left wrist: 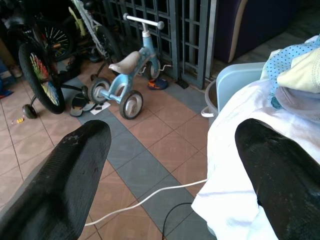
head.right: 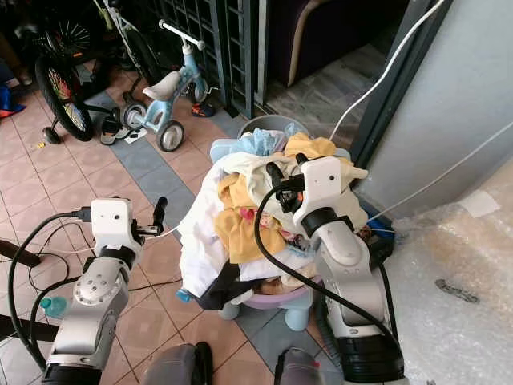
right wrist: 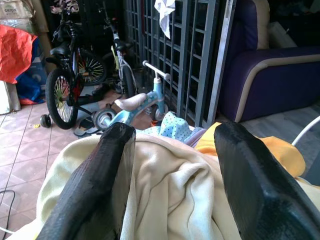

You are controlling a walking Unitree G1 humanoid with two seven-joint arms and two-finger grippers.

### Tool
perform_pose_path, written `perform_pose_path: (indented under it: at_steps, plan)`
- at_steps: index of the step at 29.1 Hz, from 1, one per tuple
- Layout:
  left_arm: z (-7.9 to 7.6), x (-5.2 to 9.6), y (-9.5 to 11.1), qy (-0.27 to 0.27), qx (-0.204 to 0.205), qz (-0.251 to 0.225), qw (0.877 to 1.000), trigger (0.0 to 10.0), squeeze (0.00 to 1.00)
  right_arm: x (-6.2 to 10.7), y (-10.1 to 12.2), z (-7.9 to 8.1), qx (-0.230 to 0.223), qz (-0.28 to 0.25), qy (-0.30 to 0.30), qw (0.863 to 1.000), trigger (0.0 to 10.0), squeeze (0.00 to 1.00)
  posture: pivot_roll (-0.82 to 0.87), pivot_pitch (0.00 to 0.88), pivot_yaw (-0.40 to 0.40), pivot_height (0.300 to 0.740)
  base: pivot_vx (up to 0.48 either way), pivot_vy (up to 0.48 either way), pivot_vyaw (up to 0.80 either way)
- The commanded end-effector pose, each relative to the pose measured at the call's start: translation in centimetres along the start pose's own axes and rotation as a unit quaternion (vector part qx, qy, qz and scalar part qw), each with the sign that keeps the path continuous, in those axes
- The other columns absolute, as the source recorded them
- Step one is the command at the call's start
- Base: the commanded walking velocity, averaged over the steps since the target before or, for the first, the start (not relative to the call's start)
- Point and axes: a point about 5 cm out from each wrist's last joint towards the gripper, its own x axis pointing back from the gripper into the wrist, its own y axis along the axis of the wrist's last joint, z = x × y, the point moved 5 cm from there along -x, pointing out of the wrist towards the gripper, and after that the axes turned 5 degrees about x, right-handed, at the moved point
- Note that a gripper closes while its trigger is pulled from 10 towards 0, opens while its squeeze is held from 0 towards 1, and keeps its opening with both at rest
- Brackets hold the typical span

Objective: Clothes washing

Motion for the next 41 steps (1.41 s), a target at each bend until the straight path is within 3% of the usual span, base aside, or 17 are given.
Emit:
perform_pose_path:
  at_steps: [1,2,3,9,11,13,15,16,17,18,30,41]
  plan:
    - [0.2,0.0,-0.7,0.001,-0.002,0.015,1.000,10.0,0.00,0.0,0.2,-0.1,0.010,0.000,-0.001,1.000,10.0,0.71,-0.02,0.131,0.031,0.740,0.000,0.000,0.00]
    - [0.2,0.0,-0.7,0.002,-0.002,0.015,1.000,10.0,0.00,0.0,-0.2,0.0,0.009,0.008,0.002,1.000,10.0,0.04,-0.02,0.132,0.031,0.740,0.000,0.000,0.00]
    - [0.2,0.0,-0.6,0.002,-0.002,0.015,1.000,10.0,0.00,0.1,-0.7,0.1,0.011,0.020,0.007,1.000,10.0,0.00,-0.02,0.131,0.031,0.740,0.000,0.000,0.00]
    - [0.2,0.0,-0.7,0.000,-0.002,0.017,1.000,10.0,0.00,1.3,-4.6,0.2,0.043,0.107,0.012,0.993,10.0,0.00,-0.01,0.127,0.033,0.740,0.000,0.000,0.00]
    - [0.2,0.0,-0.7,0.000,-0.002,0.017,1.000,10.0,0.00,1.4,-4.9,0.2,0.044,0.114,0.012,0.992,10.0,0.00,-0.01,0.127,0.033,0.740,0.000,0.000,0.00]
    - [0.2,0.0,-0.8,-0.004,-0.003,0.019,1.000,10.0,0.00,2.2,-7.2,-0.2,0.055,0.167,-0.003,0.984,10.0,0.00,-0.02,0.125,0.039,0.740,0.000,0.000,0.00]
    - [0.1,-0.1,-0.9,-0.006,-0.004,0.020,1.000,10.0,0.00,2.3,-7.5,-0.3,0.048,0.172,-0.010,0.984,10.0,0.00,-0.01,0.123,0.039,0.740,0.000,0.000,0.00]
    - [0.1,-0.1,-0.9,-0.007,-0.004,0.020,1.000,10.0,0.00,2.3,-7.6,-0.3,0.043,0.173,-0.014,0.984,4.9,0.00,-0.02,0.123,0.041,0.740,0.000,0.000,0.00]
    - [0.1,-0.1,-0.9,-0.007,-0.004,0.020,1.000,10.0,0.00,2.3,-7.5,-0.3,0.041,0.172,-0.015,0.984,1.4,0.00,-0.02,0.123,0.041,0.740,0.000,0.000,0.00]
    - [0.1,-0.1,-0.9,-0.007,-0.004,0.020,1.000,10.0,0.00,2.3,-7.5,-0.2,0.038,0.170,-0.016,0.985,0.0,0.00,-0.02,0.124,0.043,0.740,0.000,0.000,0.00]
    - [0.1,-0.1,-0.8,-0.005,-0.004,0.018,1.000,10.0,0.00,1.9,-6.8,-1.5,0.016,0.148,-0.052,0.988,0.0,0.00,-0.01,0.124,0.039,0.740,0.000,0.000,0.00]
    - [0.2,-0.1,-0.7,-0.005,0.000,0.014,1.000,10.0,0.00,2.2,-6.1,-1.4,-0.019,0.117,-0.069,0.991,0.0,0.00,-0.02,0.122,0.040,0.740,0.000,0.000,0.00]
